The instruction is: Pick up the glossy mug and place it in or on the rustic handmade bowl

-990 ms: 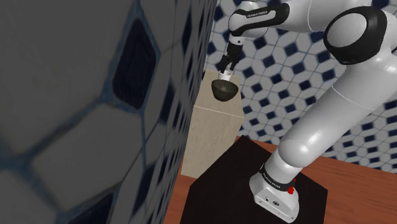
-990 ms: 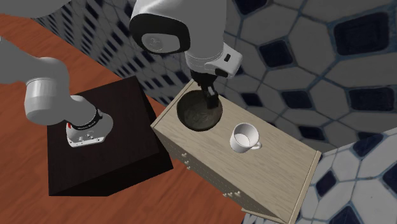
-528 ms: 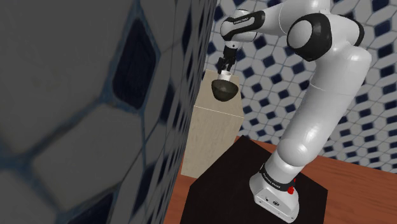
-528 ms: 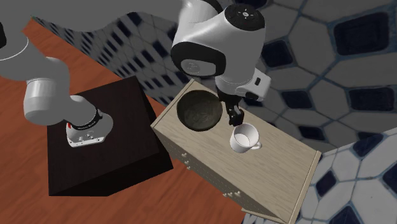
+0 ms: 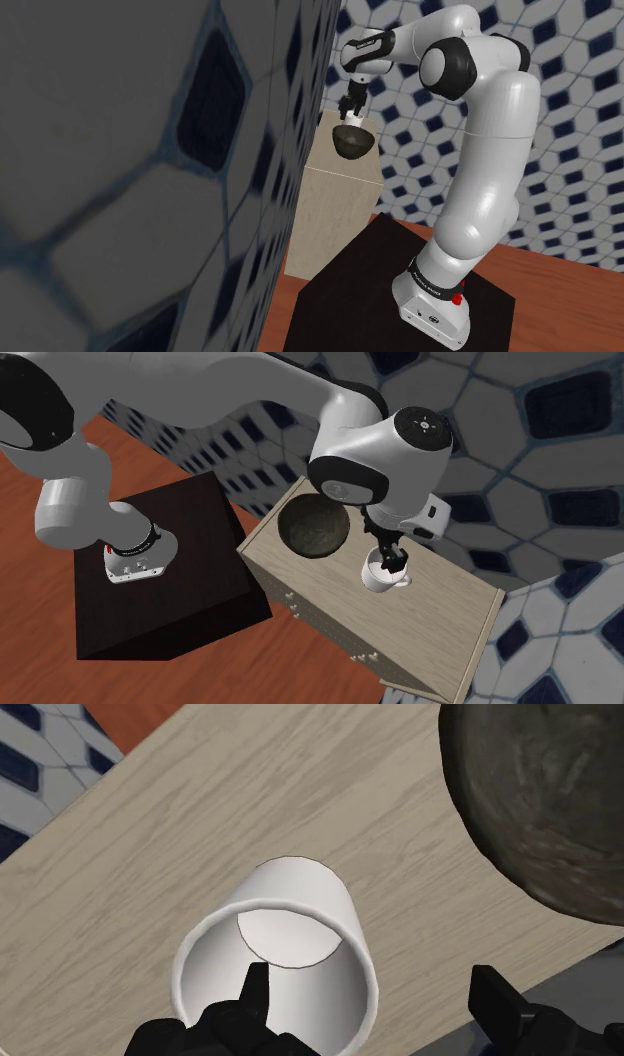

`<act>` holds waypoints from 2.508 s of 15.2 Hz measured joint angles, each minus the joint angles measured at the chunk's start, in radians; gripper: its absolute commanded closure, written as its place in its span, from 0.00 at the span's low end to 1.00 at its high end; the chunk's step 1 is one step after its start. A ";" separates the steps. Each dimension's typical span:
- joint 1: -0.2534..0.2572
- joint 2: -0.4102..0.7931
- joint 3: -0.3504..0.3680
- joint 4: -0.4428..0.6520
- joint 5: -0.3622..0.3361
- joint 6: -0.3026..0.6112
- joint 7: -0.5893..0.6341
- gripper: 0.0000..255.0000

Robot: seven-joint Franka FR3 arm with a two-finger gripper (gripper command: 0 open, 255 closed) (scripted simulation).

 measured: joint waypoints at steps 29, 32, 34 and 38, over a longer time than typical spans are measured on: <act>-0.003 0.002 -0.001 0.036 -0.001 -0.033 -0.001 1.00; -0.004 -0.006 -0.003 0.062 -0.005 -0.067 0.001 1.00; -0.004 -0.011 -0.004 0.086 -0.007 -0.096 0.003 1.00; -0.006 -0.017 -0.006 0.130 -0.010 -0.144 0.004 1.00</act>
